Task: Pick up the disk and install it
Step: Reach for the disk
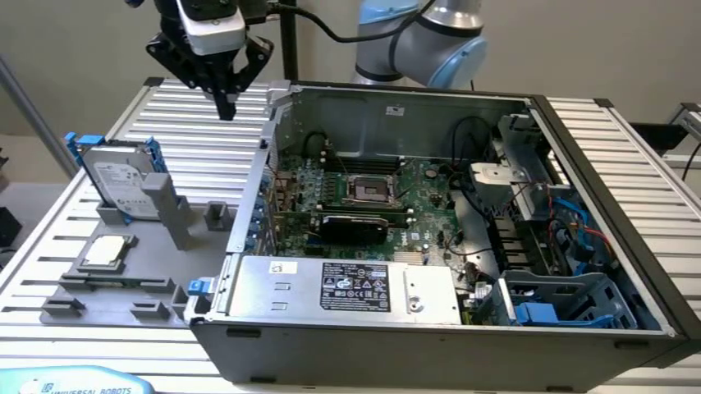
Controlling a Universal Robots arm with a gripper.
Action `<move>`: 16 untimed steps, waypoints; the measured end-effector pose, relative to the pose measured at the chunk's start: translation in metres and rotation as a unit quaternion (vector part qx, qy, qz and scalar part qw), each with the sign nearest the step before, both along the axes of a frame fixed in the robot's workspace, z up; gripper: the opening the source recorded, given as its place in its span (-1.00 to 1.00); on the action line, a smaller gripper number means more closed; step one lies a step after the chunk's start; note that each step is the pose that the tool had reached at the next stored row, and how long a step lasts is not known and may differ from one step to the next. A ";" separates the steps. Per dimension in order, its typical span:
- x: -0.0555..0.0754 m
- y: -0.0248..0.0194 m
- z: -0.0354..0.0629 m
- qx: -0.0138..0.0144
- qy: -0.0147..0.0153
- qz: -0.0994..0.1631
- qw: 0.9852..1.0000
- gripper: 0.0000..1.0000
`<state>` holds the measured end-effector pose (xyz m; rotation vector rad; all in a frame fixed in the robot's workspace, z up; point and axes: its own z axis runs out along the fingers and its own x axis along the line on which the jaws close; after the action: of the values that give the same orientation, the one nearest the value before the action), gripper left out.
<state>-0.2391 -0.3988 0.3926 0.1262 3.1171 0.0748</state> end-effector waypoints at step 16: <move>-0.073 0.0002 -0.0003 0.000 0.000 0.000 1.000 -0.79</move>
<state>-0.3120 -0.3986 0.3923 0.1263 3.1172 0.0748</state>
